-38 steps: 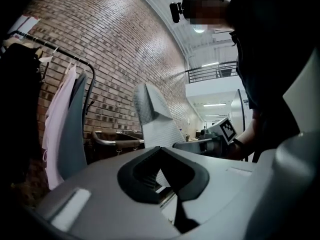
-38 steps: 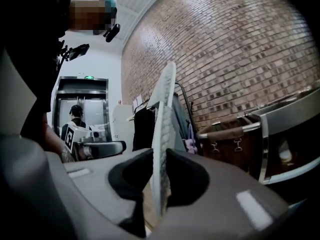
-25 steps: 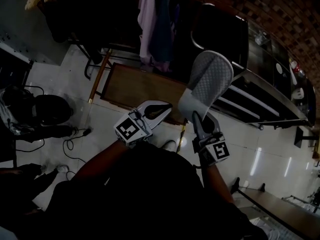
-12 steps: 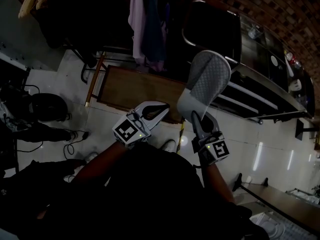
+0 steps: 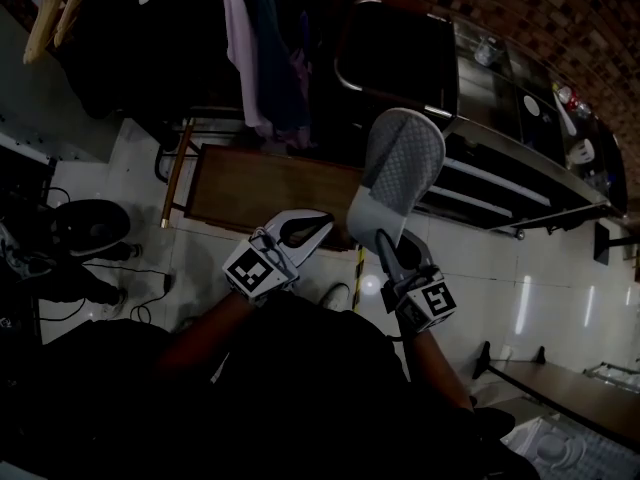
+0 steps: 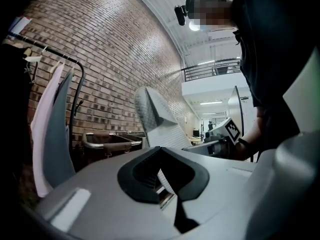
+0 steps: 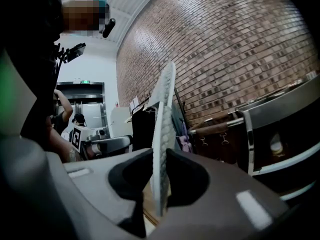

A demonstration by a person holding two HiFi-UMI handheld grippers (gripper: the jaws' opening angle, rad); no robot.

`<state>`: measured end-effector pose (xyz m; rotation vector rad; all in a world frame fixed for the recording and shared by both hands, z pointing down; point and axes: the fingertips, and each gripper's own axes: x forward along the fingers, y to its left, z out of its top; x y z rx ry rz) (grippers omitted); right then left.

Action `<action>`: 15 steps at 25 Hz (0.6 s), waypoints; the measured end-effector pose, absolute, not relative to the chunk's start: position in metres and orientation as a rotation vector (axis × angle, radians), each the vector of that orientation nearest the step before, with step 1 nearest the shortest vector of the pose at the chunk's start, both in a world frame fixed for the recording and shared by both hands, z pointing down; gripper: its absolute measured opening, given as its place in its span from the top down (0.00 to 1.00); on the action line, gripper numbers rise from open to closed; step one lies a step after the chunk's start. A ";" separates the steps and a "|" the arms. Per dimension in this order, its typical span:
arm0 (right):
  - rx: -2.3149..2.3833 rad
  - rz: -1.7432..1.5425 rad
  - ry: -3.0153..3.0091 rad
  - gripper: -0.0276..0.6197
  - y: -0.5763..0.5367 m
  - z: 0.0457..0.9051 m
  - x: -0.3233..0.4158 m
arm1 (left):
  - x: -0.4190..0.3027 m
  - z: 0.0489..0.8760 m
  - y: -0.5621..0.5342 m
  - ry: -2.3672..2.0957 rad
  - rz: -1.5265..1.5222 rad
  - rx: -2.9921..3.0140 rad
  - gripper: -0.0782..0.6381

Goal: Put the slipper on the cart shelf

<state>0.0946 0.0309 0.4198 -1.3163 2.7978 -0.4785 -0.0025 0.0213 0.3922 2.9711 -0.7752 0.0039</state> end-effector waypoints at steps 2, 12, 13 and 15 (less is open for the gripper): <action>-1.318 -0.497 2.793 0.86 0.034 0.425 0.105 | 0.008 0.391 0.021 -0.765 0.012 2.973 0.89; -1.385 -0.600 2.773 0.86 0.046 0.461 0.154 | 0.058 0.398 0.022 -0.681 0.060 3.012 0.89; -1.398 -0.613 2.771 0.86 0.046 0.466 0.156 | 0.060 0.400 0.020 -0.663 0.059 3.010 0.89; -1.428 -0.648 2.759 0.86 0.043 0.473 0.158 | 0.063 0.404 0.013 -0.628 0.058 3.005 0.89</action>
